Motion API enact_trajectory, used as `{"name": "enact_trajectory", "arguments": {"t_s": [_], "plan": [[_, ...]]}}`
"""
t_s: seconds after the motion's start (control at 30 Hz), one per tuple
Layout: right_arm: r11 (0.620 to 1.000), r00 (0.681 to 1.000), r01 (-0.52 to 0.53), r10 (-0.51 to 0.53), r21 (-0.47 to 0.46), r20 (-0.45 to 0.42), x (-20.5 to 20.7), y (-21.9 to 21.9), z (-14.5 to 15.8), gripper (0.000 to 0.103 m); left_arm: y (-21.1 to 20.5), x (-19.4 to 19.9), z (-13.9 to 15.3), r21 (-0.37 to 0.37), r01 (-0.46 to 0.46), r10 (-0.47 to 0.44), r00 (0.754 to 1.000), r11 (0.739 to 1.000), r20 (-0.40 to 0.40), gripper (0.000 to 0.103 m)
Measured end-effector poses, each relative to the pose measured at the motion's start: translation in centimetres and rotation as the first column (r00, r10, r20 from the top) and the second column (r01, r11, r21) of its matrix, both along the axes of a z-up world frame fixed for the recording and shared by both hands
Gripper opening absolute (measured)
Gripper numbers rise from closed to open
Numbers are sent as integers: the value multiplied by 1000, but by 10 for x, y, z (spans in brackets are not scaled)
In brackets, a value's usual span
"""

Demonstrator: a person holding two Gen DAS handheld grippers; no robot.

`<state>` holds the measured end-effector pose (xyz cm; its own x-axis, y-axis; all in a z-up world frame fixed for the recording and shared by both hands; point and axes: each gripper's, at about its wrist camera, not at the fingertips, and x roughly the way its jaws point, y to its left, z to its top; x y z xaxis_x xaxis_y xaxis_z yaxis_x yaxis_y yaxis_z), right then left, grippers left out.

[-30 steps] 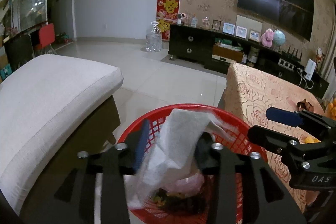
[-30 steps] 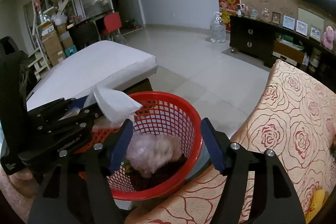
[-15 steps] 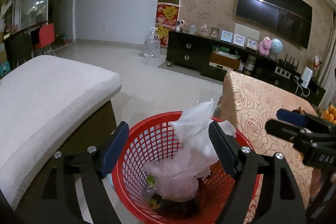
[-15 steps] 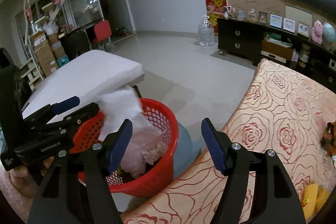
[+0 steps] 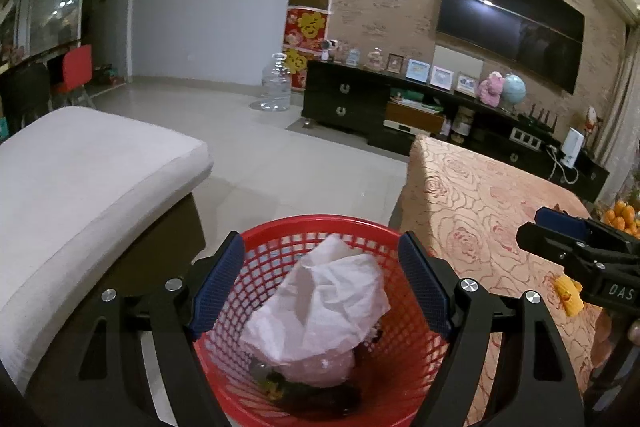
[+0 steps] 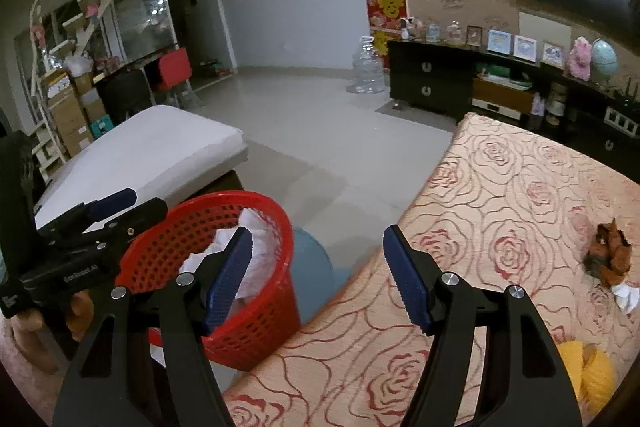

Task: Collect trash
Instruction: 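Move both open tools back over the table, then grasp the crumpled white cloth on the table with the right tool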

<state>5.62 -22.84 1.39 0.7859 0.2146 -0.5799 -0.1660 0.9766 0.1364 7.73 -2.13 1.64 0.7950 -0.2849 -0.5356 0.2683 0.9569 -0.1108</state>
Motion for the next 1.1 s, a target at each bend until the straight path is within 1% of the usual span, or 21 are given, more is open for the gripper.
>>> {"name": "enact_trajectory", "arguments": {"t_s": [0.17, 0.33, 0.47, 0.67, 0.77, 0.9, 1.03, 1.1], "plan": [[999, 999, 49, -49, -16, 5, -11, -20, 1, 66, -23, -2, 0, 8, 42, -42, 999, 999, 3, 76], [992, 992, 123, -123, -22, 6, -24, -53, 1, 66, -44, -6, -1, 12, 84, -84, 996, 996, 3, 76], [981, 981, 192, -192, -20, -2, -37, -85, -1, 66, -59, -9, -3, 15, 115, -115, 993, 993, 3, 76], [950, 951, 310, -311, -17, -8, -62, -138, -4, 66, -90, -17, -5, 32, 175, -175, 985, 984, 4, 76], [929, 929, 369, -369, -15, -14, -77, -165, -9, 66, -105, -20, -7, 35, 203, -204, 979, 978, 1, 76], [893, 893, 449, -450, -18, -26, -98, -198, -16, 66, -128, -26, -9, 47, 250, -250, 968, 967, -1, 76], [865, 864, 502, -502, -14, -36, -115, -221, -21, 66, -158, -32, -14, 34, 314, -313, 949, 949, -33, 76], [856, 855, 516, -516, -19, -40, -119, -229, -23, 66, -171, -35, -16, 36, 342, -341, 939, 939, -44, 76]]}}
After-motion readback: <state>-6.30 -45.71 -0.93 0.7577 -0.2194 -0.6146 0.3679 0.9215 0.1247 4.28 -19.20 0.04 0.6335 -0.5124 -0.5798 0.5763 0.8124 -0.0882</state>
